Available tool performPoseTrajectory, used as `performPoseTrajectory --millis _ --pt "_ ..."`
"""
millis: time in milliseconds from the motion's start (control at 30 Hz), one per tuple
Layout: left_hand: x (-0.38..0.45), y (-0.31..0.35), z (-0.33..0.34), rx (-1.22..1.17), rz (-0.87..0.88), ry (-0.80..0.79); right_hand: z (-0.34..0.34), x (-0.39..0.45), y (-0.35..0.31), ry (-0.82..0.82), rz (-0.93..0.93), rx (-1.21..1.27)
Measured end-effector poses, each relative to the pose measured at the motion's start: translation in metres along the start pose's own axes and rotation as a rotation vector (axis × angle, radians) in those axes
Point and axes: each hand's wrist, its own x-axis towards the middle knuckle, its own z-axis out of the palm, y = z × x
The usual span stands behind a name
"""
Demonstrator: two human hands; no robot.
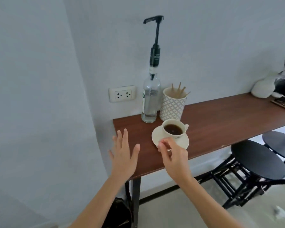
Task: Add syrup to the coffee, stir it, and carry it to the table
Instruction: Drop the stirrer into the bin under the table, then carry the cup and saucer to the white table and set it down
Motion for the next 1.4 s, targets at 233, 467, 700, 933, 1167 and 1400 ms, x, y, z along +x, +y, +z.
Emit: performPoseTrajectory --millis 233,467,700,933,1167,1400 --pt "0.006 0.058 0.083 0.264 -0.106 -0.127 -0.074 0.031 0.087 -0.113 0.527 0.024" --pt "0.010 0.080 0.111 0.351 -0.190 -0.032 -0.082 0.083 0.104 -0.465 0.715 0.199" --pt "-0.003 0.085 0.112 0.371 -0.202 -0.029 -0.090 0.073 0.102 -0.555 0.712 0.259" --pt "-0.026 0.082 0.112 0.357 -0.140 -0.079 -0.096 0.032 0.096 -0.490 0.780 0.444" --pt "-0.047 0.087 0.114 0.337 -0.109 -0.123 -0.104 0.000 0.103 -0.334 0.918 0.804" --pt "-0.074 0.100 0.116 0.196 -0.166 -0.044 -0.122 -0.011 0.100 -0.358 0.917 0.838"
